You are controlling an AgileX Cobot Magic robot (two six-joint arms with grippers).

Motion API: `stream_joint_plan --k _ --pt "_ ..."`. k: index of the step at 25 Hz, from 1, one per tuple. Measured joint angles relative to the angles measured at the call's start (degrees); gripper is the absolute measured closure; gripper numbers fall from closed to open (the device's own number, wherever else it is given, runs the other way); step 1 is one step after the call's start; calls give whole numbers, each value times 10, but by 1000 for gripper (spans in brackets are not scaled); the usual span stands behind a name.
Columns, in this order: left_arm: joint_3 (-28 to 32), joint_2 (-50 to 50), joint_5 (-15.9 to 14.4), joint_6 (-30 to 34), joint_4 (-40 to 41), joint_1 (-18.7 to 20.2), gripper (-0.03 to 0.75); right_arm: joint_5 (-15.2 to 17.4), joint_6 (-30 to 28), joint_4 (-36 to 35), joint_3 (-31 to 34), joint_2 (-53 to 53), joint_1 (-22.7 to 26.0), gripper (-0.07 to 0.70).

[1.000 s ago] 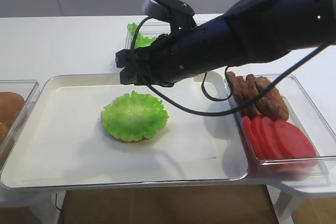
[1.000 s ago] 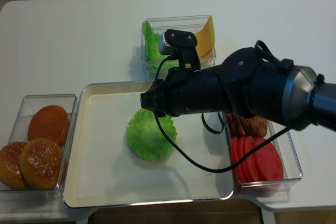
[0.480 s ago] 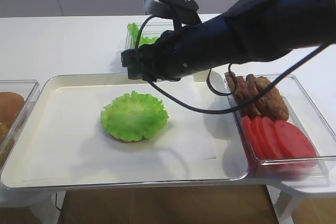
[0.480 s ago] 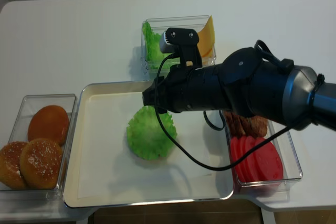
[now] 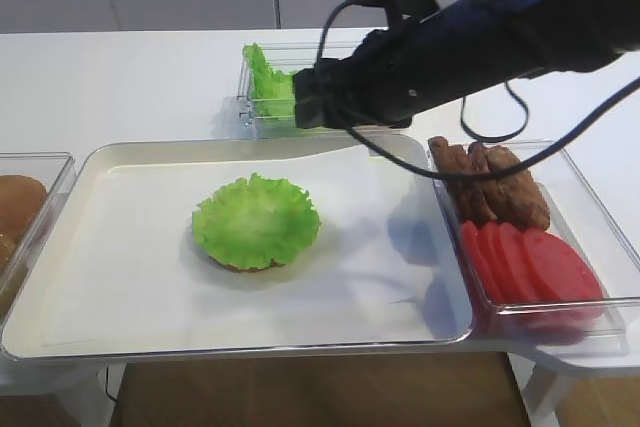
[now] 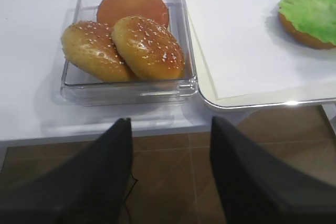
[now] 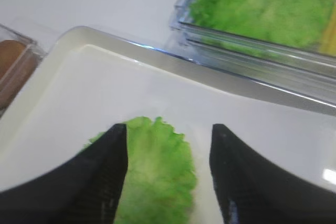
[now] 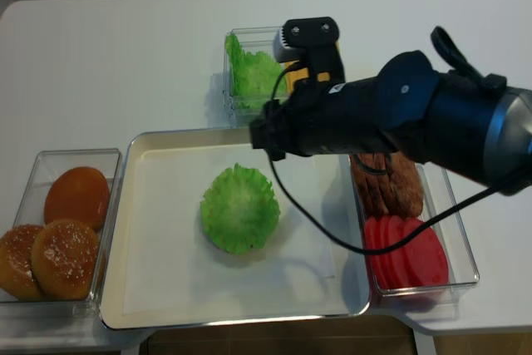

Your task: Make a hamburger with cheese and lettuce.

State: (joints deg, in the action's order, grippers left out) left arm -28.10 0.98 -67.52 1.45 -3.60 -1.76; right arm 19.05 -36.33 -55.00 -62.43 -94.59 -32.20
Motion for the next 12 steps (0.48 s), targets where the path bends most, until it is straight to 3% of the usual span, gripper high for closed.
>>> stream_joint_plan --k 5,12 --pt "0 0 0 0 0 0 354 67 87 112 0 21 82 228" --pt "0 0 0 0 0 0 354 142 264 352 0 62 184 226"
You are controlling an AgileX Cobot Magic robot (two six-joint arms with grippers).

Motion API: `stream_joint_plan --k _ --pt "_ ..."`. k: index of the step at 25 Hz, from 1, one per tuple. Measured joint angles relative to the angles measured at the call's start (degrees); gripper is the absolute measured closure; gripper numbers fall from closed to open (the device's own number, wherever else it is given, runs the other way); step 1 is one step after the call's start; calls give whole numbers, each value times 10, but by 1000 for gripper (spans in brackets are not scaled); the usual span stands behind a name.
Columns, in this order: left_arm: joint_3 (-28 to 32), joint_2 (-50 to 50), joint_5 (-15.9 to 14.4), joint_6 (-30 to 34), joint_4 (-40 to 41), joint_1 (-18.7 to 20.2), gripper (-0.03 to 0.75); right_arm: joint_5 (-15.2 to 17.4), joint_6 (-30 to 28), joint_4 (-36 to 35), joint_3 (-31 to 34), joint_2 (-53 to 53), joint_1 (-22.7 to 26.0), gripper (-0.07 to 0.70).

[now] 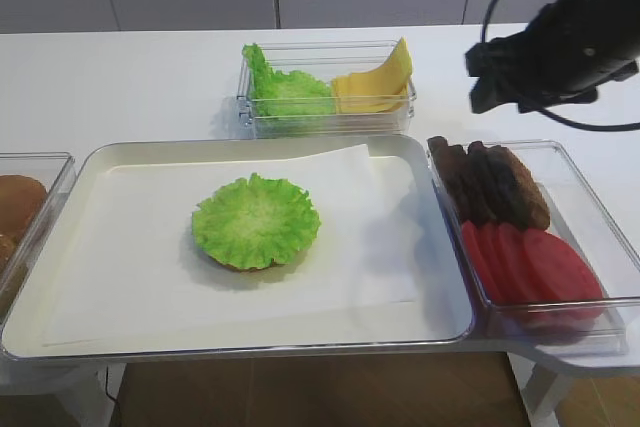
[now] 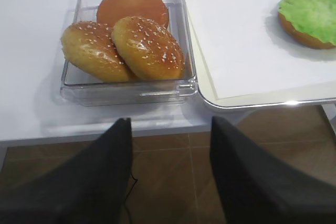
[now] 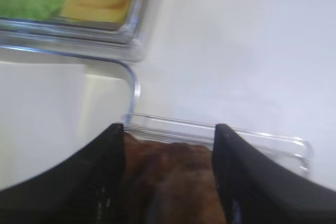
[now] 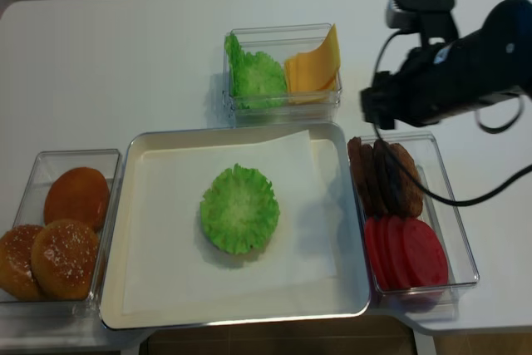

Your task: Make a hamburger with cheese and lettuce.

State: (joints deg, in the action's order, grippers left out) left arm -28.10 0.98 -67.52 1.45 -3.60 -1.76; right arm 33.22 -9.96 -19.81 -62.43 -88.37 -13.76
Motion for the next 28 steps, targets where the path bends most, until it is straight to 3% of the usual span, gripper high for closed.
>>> stream_joint_plan --k 5,11,19,24,28 --pt "0 0 0 0 0 0 354 56 95 104 0 24 50 226" --pt "0 0 0 0 0 0 354 129 173 187 1 55 53 225" --pt "0 0 0 0 0 0 354 188 188 198 1 146 53 225" --pt "0 0 0 0 0 0 354 245 188 198 1 213 53 225" --pt "0 0 0 0 0 0 354 275 188 198 28 280 53 225"
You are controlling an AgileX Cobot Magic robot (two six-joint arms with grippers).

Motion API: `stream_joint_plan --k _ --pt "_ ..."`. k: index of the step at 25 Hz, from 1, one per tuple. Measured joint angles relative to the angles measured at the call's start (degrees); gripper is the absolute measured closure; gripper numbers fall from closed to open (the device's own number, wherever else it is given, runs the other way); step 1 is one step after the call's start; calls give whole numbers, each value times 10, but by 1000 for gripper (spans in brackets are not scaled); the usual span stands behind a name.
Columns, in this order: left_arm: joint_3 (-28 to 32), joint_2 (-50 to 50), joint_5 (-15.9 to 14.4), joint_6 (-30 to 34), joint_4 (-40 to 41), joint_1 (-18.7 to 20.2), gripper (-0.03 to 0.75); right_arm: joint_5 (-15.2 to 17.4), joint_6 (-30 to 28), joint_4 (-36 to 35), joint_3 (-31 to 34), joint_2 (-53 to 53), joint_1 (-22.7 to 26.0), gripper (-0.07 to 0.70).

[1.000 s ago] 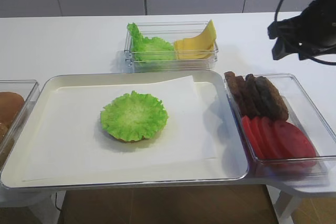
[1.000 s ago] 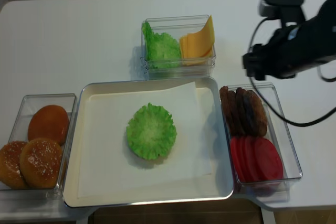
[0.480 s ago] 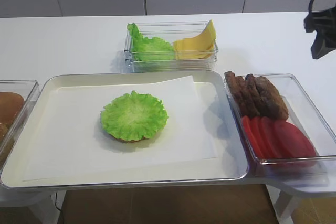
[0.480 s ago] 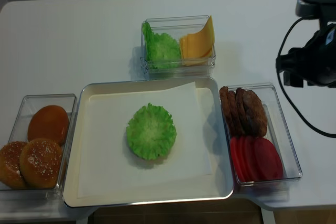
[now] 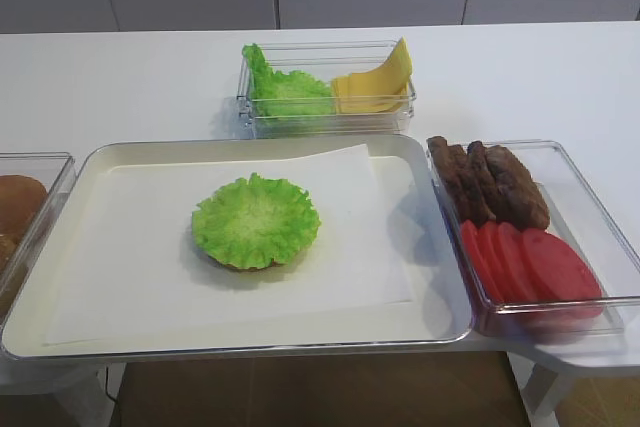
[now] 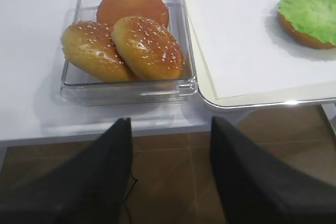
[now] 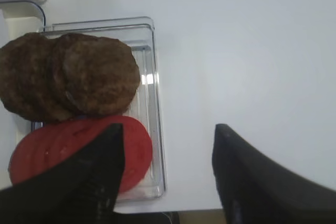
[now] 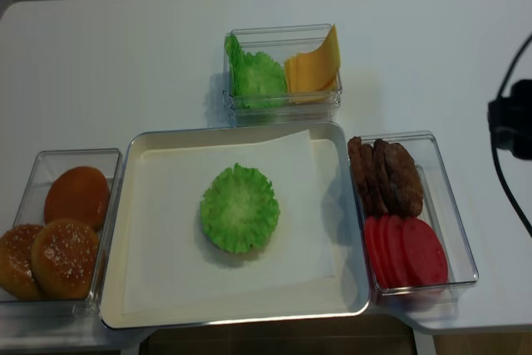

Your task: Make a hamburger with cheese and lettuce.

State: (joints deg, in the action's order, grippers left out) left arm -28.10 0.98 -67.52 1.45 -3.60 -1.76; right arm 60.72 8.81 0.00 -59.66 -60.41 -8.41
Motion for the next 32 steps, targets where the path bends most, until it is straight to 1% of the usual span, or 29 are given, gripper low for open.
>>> stream_joint_plan --k 8,12,19,21,26,32 --pt "0 0 0 0 0 0 354 15 7 0 131 161 0 225" --pt "0 0 0 0 0 0 354 32 10 0 171 239 0 225" --pt "0 0 0 0 0 0 354 97 13 -7 182 367 0 225" --pt "0 0 0 0 0 0 354 111 13 -6 182 401 0 225" --pt "0 0 0 0 0 0 354 122 13 -8 182 482 0 225" --pt "0 0 0 0 0 0 354 126 -23 -13 182 553 0 225"
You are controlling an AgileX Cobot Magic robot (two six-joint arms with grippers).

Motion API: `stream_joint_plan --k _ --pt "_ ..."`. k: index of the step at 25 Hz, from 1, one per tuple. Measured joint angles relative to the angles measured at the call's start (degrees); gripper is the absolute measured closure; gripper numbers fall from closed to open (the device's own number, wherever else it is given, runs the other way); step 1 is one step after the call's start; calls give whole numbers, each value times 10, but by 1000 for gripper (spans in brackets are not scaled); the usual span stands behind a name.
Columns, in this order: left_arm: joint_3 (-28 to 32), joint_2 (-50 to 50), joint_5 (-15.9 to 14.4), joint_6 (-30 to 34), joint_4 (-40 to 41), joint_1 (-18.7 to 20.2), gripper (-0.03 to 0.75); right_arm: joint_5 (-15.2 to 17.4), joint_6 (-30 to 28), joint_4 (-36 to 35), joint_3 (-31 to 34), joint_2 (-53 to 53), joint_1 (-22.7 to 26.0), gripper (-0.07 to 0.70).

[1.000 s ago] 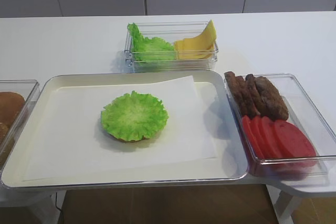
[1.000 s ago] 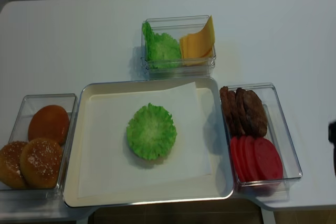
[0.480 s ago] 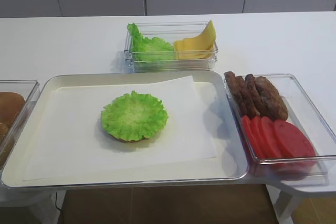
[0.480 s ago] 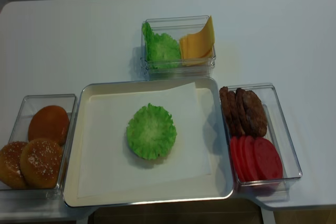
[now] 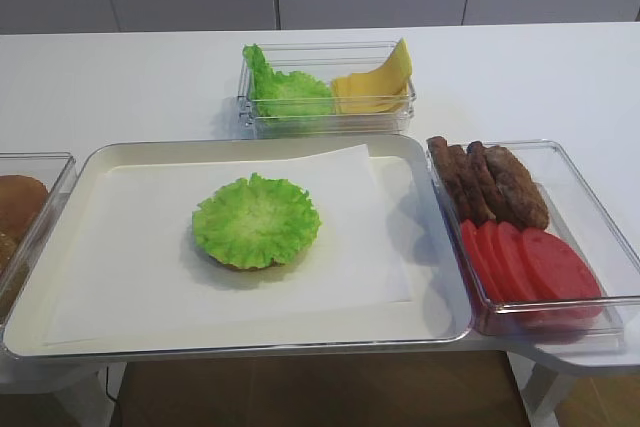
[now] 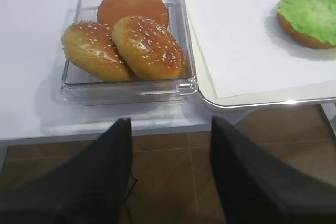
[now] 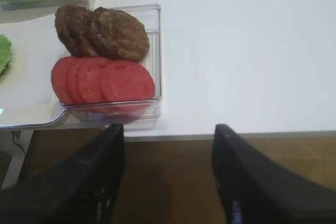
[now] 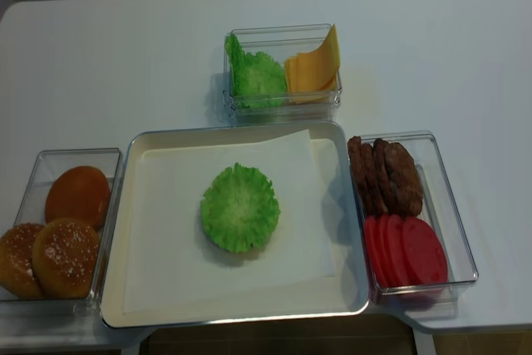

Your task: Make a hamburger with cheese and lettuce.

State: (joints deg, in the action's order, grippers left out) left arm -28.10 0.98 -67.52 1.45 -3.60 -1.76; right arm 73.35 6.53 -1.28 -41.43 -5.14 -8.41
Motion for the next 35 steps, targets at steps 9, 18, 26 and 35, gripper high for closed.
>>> stream_joint_plan --k 9,18,26,35 --pt "0 0 0 0 0 0 354 1 -35 -1 56 21 0 225" --pt "0 0 0 0 0 0 354 -59 -51 -3 108 21 0 225" --pt "0 0 0 0 0 0 354 -74 -72 -15 139 21 0 225" --pt "0 0 0 0 0 0 354 -76 -77 -16 139 21 0 225"
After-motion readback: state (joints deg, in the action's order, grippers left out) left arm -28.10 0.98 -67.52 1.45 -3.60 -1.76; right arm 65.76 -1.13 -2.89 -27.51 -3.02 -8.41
